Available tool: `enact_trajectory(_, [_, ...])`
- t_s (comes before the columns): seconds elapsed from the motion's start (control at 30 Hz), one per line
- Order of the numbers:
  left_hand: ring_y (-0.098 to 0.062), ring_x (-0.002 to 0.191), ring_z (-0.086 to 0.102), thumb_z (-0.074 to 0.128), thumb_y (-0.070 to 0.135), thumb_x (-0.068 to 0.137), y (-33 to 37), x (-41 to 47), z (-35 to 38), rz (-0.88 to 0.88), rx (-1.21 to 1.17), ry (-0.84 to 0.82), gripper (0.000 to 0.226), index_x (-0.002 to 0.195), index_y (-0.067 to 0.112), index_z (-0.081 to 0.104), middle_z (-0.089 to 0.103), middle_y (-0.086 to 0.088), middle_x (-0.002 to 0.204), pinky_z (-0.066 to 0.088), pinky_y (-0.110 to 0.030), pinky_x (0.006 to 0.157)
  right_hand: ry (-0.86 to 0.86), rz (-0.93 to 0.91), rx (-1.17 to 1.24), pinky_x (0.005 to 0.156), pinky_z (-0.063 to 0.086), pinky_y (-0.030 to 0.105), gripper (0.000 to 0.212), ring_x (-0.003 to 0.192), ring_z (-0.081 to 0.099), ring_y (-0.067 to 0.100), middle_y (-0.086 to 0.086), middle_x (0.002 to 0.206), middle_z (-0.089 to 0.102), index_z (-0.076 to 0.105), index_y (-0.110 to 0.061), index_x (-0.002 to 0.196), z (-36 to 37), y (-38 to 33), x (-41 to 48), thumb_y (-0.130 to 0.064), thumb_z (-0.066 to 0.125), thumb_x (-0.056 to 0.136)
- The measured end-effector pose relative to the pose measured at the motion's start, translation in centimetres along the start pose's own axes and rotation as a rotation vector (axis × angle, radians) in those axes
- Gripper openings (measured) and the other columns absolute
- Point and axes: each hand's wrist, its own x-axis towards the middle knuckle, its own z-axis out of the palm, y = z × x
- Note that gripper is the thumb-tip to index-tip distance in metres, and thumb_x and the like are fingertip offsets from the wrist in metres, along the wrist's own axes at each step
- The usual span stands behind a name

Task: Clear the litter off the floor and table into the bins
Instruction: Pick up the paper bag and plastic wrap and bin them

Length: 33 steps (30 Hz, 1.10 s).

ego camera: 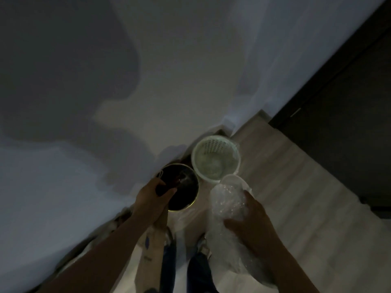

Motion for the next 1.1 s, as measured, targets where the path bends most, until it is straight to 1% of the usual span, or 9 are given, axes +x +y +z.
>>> enact_trajectory(0.1, [-0.004, 0.064, 0.048, 0.068, 0.037, 0.084, -2.1, 3.5, 3.1, -0.055, 0.035, -0.021, 0.025, 0.073, 0.025, 0.05, 0.052, 0.009, 0.07, 0.029, -0.019, 0.05, -0.03, 0.03, -0.018, 0.101, 0.044, 0.044, 0.1, 0.123, 0.049, 0.022, -0.001, 0.137, 0.048, 0.026, -0.03, 0.147, 2.1, 1.8, 2.4, -0.047, 0.077, 0.064])
enact_trajectory(0.27, [-0.017, 0.073, 0.051, 0.065, 0.032, 0.087, -5.2, 9.4, 7.9, -0.04, 0.1, 0.014, 0.018, 0.084, 0.016, 0.059, 0.054, 0.002, 0.076, 0.029, -0.026, 0.055, -0.019, 0.055, -0.052, 0.108, 0.036, 0.043, 0.104, 0.131, 0.04, 0.021, -0.001, 0.145, 0.039, 0.019, -0.029, 0.151, 5.2, 4.7, 6.3, -0.048, 0.077, 0.067])
enact_trajectory(0.43, [-0.015, 0.072, 0.049, 0.069, 0.028, 0.084, -7.7, 13.9, 11.8, -0.033, 0.117, 0.031, 0.014, 0.085, 0.016, 0.063, 0.055, 0.003, 0.075, 0.028, -0.026, 0.057, -0.021, 0.035, -0.092, 0.108, 0.036, 0.042, 0.102, 0.13, 0.04, 0.019, 0.0, 0.145, 0.038, 0.02, -0.025, 0.151, 8.5, 6.5, 10.1, -0.043, 0.077, 0.068])
enact_trajectory(0.63, [-0.014, 0.075, 0.055, 0.07, 0.026, 0.083, -10.6, 17.3, 14.8, -0.018, 0.083, 0.052, 0.011, 0.09, 0.019, 0.069, 0.058, 0.005, 0.078, 0.031, -0.017, 0.053, -0.031, 0.016, -0.084, 0.105, 0.038, 0.044, 0.101, 0.128, 0.042, 0.021, 0.001, 0.141, 0.042, 0.024, -0.024, 0.149, 11.8, 8.2, 13.6, -0.042, 0.079, 0.067])
enact_trajectory(0.73, [-0.011, 0.086, 0.049, 0.066, 0.025, 0.087, -12.1, 17.5, 15.8, 0.106, 0.184, -0.11, 0.026, 0.11, 0.011, 0.066, 0.058, 0.001, 0.096, 0.034, -0.022, 0.069, -0.032, 0.024, -0.083, 0.105, 0.039, 0.044, 0.099, 0.127, 0.043, 0.021, 0.002, 0.139, 0.043, 0.025, -0.024, 0.149, 13.0, 8.6, 14.5, -0.04, 0.079, 0.067])
enact_trajectory(0.8, [-0.018, 0.099, 0.051, 0.06, 0.022, 0.091, -12.9, 17.6, 16.1, 0.176, 0.295, -0.267, 0.033, 0.12, 0.006, 0.061, 0.06, -0.01, 0.113, 0.036, -0.025, 0.079, -0.038, 0.034, -0.078, 0.106, 0.038, 0.044, 0.099, 0.127, 0.043, 0.02, 0.001, 0.139, 0.044, 0.026, -0.025, 0.149, 13.6, 8.7, 14.8, -0.04, 0.079, 0.066])
enact_trajectory(0.9, [-0.025, 0.126, 0.044, 0.053, 0.02, 0.094, -13.5, 17.6, 15.7, 0.141, 0.373, -0.377, 0.044, 0.137, 0.01, 0.049, 0.05, -0.011, 0.136, 0.033, -0.032, 0.103, -0.059, 0.039, -0.061, 0.104, 0.04, 0.045, 0.098, 0.125, 0.046, 0.022, 0.002, 0.136, 0.048, 0.029, -0.026, 0.147, 14.3, 8.8, 15.0, -0.041, 0.079, 0.065])
enact_trajectory(1.0, [-0.023, 0.131, 0.042, 0.051, 0.016, 0.095, -13.9, 17.5, 15.0, 0.178, 0.428, -0.408, 0.038, 0.133, 0.009, 0.054, 0.05, -0.009, 0.139, 0.027, -0.031, 0.11, -0.073, 0.053, -0.09, 0.103, 0.041, 0.045, 0.098, 0.124, 0.046, 0.024, 0.003, 0.136, 0.047, 0.027, -0.028, 0.147, 14.7, 8.6, 15.2, -0.042, 0.077, 0.064])
enact_trajectory(1.1, [-0.024, 0.124, 0.049, 0.055, 0.013, 0.092, -14.0, 17.7, 13.8, 0.129, 0.378, -0.364, 0.031, 0.122, 0.009, 0.061, 0.056, -0.009, 0.132, 0.036, -0.032, 0.105, -0.115, 0.065, -0.123, 0.103, 0.041, 0.045, 0.102, 0.126, 0.044, 0.025, 0.003, 0.139, 0.044, 0.022, -0.028, 0.148, 15.1, 8.2, 15.8, -0.046, 0.077, 0.065])
